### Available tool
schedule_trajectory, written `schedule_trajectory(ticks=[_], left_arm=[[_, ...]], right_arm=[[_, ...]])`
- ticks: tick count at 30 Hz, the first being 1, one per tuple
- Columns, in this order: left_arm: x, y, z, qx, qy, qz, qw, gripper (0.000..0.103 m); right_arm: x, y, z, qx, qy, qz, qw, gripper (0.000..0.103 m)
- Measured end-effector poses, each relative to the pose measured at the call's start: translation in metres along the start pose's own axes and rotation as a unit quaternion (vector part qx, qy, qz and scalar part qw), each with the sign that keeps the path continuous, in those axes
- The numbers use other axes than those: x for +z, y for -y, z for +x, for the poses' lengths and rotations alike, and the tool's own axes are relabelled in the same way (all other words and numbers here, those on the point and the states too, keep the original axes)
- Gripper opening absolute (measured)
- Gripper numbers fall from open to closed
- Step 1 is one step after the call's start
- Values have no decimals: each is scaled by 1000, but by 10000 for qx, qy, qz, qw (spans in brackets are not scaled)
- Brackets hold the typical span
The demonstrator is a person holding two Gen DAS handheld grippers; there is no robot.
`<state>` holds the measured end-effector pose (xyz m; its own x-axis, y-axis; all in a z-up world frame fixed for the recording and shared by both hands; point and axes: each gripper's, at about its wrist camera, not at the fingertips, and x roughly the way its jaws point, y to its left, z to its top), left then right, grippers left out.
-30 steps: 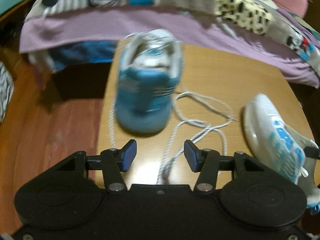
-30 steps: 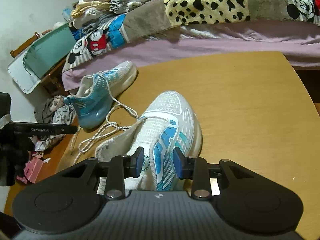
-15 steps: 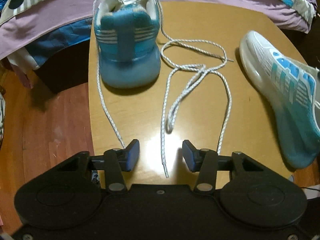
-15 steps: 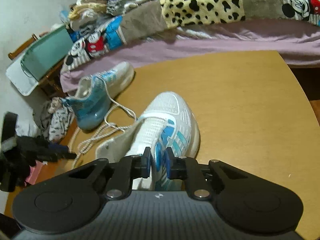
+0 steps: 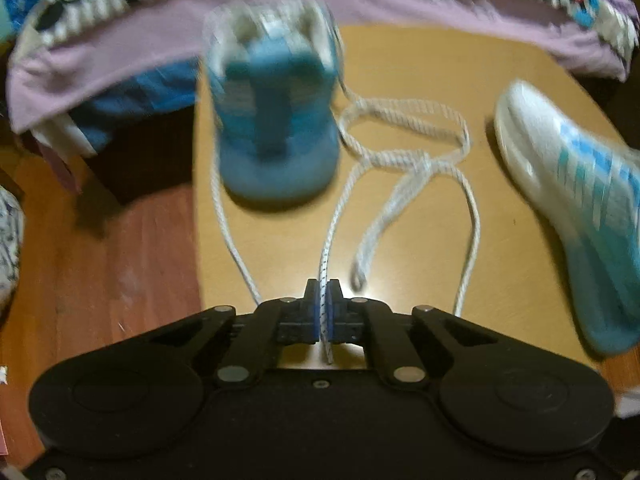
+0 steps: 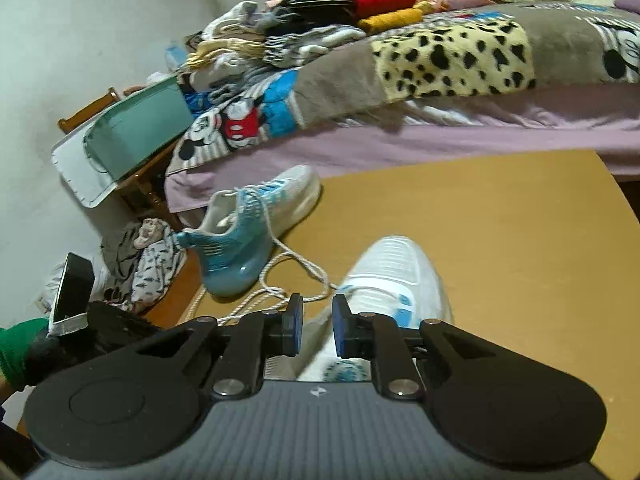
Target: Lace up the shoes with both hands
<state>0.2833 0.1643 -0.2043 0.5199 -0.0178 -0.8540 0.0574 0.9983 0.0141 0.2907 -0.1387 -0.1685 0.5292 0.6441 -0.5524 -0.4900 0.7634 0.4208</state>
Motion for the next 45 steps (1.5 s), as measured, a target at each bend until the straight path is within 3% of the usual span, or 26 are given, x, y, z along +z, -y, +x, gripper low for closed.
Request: schedule_trajectory(ticks=[4,7,9,12,21,26,27,29,31,36,39,42,45], left_arm=[[14,4,-29,475,692,298,9960,2],[28,1,-56,397,1243,28,9914,1],[32,-5,-67,76,1513,-387,9877,1],[42,-7,-89,-392,2015,-808,9754,1],[72,5,-175,-1359,3345,-1242,9242,0],[75,4,-216,-2175,4014,-1363,8792,0],[76,6,-220,-2263,4059,-1346,8751,0],[80,11,-223,-2292,4033,-1199,8777,0],[83,17,-217,-2329,3866,-1090,8857,0],[85,36,-166,-2321,2961,-834,9228,0],[81,42,-137,-2482,2398,-923,9340,0],[77,48,-122,-2653,2058,-926,9374,0],[74,56,-123,-2882,1908,-887,9342,0]], right_arm=[[1,-8,3,127,-6,-41,9999,19],[2,-14,5,195,12,-47,9998,19],[1,-18,6,236,23,-65,9997,19],[1,-24,9,273,35,-125,9995,19],[5,-39,5,372,219,-332,9985,19],[9,-43,-5,424,403,-486,9971,20],[11,-44,-7,423,446,-518,9968,20],[15,-47,-14,457,570,-590,9956,20],[19,-50,-22,509,709,-667,9940,26],[27,-67,-39,803,1048,-1088,9853,29],[26,-83,-40,593,1058,-1698,9780,29],[24,-95,-39,376,1043,-2170,9699,29],[20,-98,-34,148,989,-2412,9653,29]])
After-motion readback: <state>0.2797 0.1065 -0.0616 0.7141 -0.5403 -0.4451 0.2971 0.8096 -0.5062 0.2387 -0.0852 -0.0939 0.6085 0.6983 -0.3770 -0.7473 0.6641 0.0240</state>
